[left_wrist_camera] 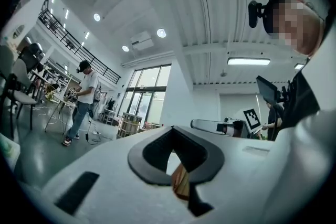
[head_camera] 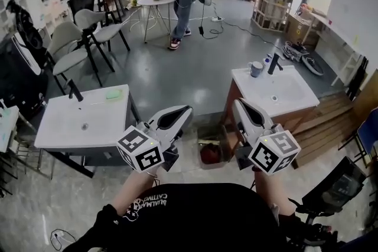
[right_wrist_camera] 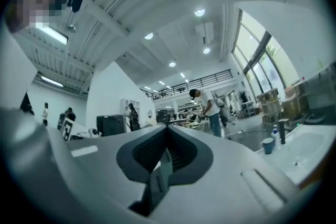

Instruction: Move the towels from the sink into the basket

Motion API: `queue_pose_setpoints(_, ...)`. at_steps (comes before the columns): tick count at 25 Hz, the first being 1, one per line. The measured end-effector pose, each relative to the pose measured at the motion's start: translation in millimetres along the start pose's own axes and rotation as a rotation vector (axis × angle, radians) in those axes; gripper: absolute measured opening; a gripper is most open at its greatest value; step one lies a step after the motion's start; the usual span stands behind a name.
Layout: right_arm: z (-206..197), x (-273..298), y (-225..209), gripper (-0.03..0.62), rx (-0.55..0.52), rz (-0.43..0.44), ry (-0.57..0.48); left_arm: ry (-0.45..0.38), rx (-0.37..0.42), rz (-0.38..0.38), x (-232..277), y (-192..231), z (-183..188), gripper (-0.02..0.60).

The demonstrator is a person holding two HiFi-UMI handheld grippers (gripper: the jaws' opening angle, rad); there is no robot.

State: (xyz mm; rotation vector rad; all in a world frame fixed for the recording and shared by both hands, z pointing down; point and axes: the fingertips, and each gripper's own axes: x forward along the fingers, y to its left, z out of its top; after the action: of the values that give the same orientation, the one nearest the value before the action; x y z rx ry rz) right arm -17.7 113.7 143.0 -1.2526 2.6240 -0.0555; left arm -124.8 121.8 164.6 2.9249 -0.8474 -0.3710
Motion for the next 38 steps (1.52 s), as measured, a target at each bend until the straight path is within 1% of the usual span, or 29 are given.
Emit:
queue_pose_setpoints(2, 3.1, -5.9, 3.8, 0.008, 0.090, 0.104, -0.025, -0.003, 0.009, 0.007, 7.4, -6.9, 1.7, 0.002)
queue_pose_setpoints(3, 5.0, -9.2, 2.4, 0.006, 0.118, 0.132, -0.032, -0.003, 0.014, 0.013, 11.7, -10.5, 2.1, 0.002)
queue_pose_setpoints(4, 6.7, -13.0, -1.4, 0.003, 0.130, 0.137, -0.035, -0.003, 0.017, 0.018, 15.9, -14.1, 1.7, 0.002)
queue_pose_setpoints(8, 9.4, -35.3, -21.9, 0.005, 0.139, 0.117, -0.015, 0.002, 0.023, 0.028, 34.2, -33.8, -6.7, 0.002)
queue_pose_setpoints(12, 6.9, -67.3, -48.3, 0.005, 0.096, 0.094, 0.028, 0.002, 0.018, 0.033, 64.1, -59.6, -21.9, 0.002)
queue_pose_setpoints(15, -2.4, -94.6, -65.0, 0.006, 0.065, 0.075, 0.084, 0.022, 0.013, 0.003, 85.6, -86.2, -40.6, 0.002)
queue_pose_setpoints(17, -11.8, -111.7, -78.1, 0.006, 0.039, 0.057, 0.140, 0.052, 0.029, -0.031, 101.5, -106.8, -55.5, 0.002)
queue_pose_setpoints(19, -22.4, -127.9, -91.6, 0.005, 0.018, 0.037, 0.204, 0.076, 0.029, -0.042, 115.7, -123.7, -70.0, 0.002)
queue_pose_setpoints(22, -36.5, -151.6, -108.3, 0.005, 0.022, 0.021, 0.270, 0.082, -0.019, -0.019, 129.3, -140.1, -87.7, 0.002)
queue_pose_setpoints(25, -43.9, -170.6, -122.6, 0.005, 0.036, 0.028, 0.292, 0.078, -0.055, 0.018, 138.0, -151.1, -103.0, 0.002)
queue_pose_setpoints(29, -46.5, -191.9, -138.0, 0.005, 0.036, 0.043, 0.300, 0.078, -0.066, 0.058, 145.6, -168.6, -120.7, 0.002)
queue_pose_setpoints(33, -46.8, -216.3, -146.0, 0.005, 0.001, 0.047, 0.320, 0.070, -0.069, 0.091, 152.1, -191.0, -127.8, 0.002)
queue_pose_setpoints(38, -47.7, -238.9, -156.8, 0.005, 0.001, 0.060, 0.322, 0.066, -0.071, 0.119, 158.9, -212.0, -139.1, 0.002)
